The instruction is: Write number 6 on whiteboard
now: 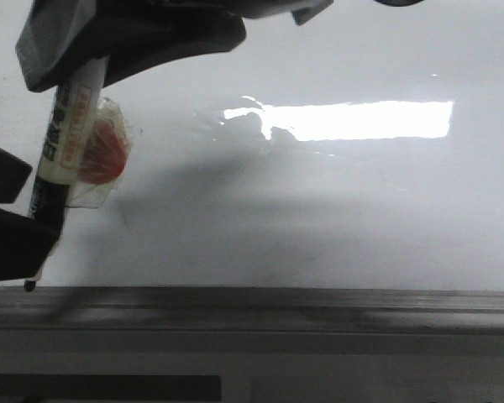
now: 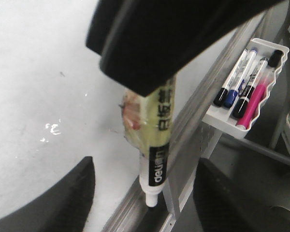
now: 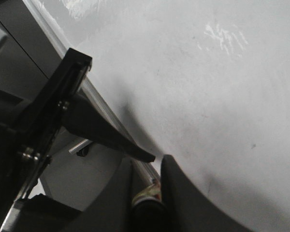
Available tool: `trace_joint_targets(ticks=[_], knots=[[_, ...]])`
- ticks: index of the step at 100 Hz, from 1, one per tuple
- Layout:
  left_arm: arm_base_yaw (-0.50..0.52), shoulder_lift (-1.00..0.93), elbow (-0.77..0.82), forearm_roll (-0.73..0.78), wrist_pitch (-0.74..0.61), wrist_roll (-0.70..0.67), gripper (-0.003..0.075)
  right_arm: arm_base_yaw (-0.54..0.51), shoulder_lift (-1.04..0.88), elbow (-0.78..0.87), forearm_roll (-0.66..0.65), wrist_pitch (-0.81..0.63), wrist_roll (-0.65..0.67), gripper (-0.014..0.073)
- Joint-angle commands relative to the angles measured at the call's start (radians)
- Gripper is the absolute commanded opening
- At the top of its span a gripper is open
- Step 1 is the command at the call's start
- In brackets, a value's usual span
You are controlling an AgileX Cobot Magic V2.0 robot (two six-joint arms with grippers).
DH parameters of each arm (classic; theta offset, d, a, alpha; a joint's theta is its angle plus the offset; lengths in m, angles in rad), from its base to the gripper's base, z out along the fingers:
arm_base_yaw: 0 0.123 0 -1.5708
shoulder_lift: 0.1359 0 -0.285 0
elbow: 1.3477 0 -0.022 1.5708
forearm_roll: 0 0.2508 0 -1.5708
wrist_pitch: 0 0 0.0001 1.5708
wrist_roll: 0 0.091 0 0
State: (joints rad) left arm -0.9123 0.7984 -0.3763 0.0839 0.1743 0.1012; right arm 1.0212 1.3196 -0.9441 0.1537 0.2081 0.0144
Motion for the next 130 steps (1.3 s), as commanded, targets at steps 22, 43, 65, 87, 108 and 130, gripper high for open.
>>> trace_joint_targets(ticks=[22,43,65,87,108,130], knots=[[0.025,-0.230,-0.036,-0.019,-0.052,-0.011,0.0393,-0.095,-0.157,-0.032,0.006,-0.044,-0.008,-0.0064],[0.165,-0.340,-0.036,-0.021,-0.048,-0.011,0.0388,-0.200,-0.200,-0.043,0.006,-0.062,-0.006,-0.0064],[0.278,-0.350,-0.036,-0.084,-0.048,-0.011,0.0388,-0.261,-0.178,-0.043,0.015,-0.142,-0.006,-0.0064],[0.288,-0.350,-0.036,-0.084,-0.052,-0.011,0.0388,-0.257,-0.077,-0.032,0.086,-0.127,-0.006,-0.0064],[0.288,-0.350,-0.036,-0.084,-0.052,-0.011,0.0388,-0.223,-0.054,0.031,0.102,-0.057,-0.006,-0.0064],[0.288,-0.350,-0.036,-0.084,-0.052,-0.011,0.0388,-0.225,-0.106,0.010,0.046,-0.150,-0.006,-0.0064]])
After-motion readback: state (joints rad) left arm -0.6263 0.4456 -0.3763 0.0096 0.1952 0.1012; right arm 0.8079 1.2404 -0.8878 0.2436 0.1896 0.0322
